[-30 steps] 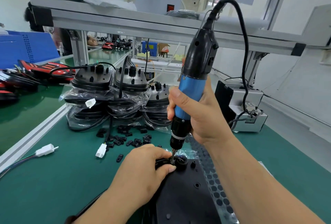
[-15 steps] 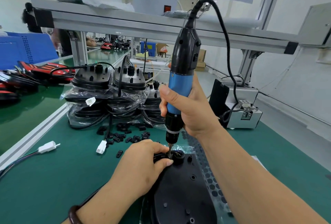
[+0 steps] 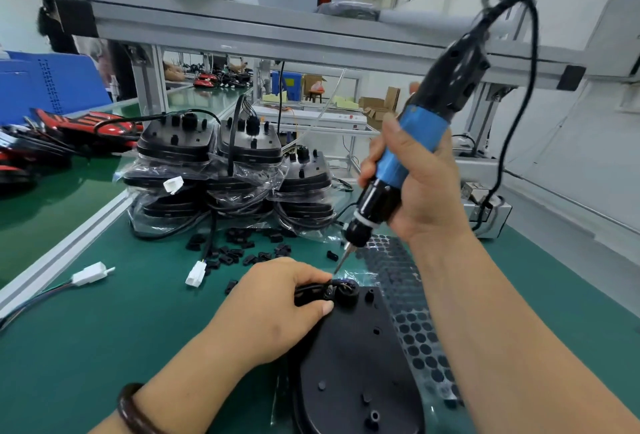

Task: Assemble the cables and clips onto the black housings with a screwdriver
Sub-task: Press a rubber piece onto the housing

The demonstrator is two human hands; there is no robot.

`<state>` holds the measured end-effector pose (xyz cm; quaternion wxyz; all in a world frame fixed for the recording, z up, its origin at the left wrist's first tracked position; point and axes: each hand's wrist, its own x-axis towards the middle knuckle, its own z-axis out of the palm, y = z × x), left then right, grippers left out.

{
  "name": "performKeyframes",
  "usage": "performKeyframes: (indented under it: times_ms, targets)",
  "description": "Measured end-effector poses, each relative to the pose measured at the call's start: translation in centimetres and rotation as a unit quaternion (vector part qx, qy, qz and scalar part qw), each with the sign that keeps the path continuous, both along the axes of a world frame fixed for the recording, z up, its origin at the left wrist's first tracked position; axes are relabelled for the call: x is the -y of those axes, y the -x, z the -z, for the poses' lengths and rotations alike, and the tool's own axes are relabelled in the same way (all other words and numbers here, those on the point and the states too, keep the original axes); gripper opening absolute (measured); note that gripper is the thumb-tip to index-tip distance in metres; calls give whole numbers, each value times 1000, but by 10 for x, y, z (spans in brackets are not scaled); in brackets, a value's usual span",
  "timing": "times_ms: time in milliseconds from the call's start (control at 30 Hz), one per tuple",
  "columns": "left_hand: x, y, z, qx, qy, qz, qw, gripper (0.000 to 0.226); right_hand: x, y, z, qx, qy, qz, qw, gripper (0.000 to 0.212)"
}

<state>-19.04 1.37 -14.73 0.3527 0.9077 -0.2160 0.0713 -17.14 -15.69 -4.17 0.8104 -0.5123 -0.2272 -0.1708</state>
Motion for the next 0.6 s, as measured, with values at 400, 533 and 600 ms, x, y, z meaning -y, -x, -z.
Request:
performKeyframes:
  times_ms: [400,533,600]
  targets:
    - [6,-14,-2,-46,23,-9,999,9,43,6,-1,-49,-40,103,993,35]
    - [7,-21,-4,-109,58,7,992,10,78,9,-4,-132,7,125,983,44]
    - [7,-22,-4,-113,54,12,992,10,95,9,4,-171,25,144,974,40]
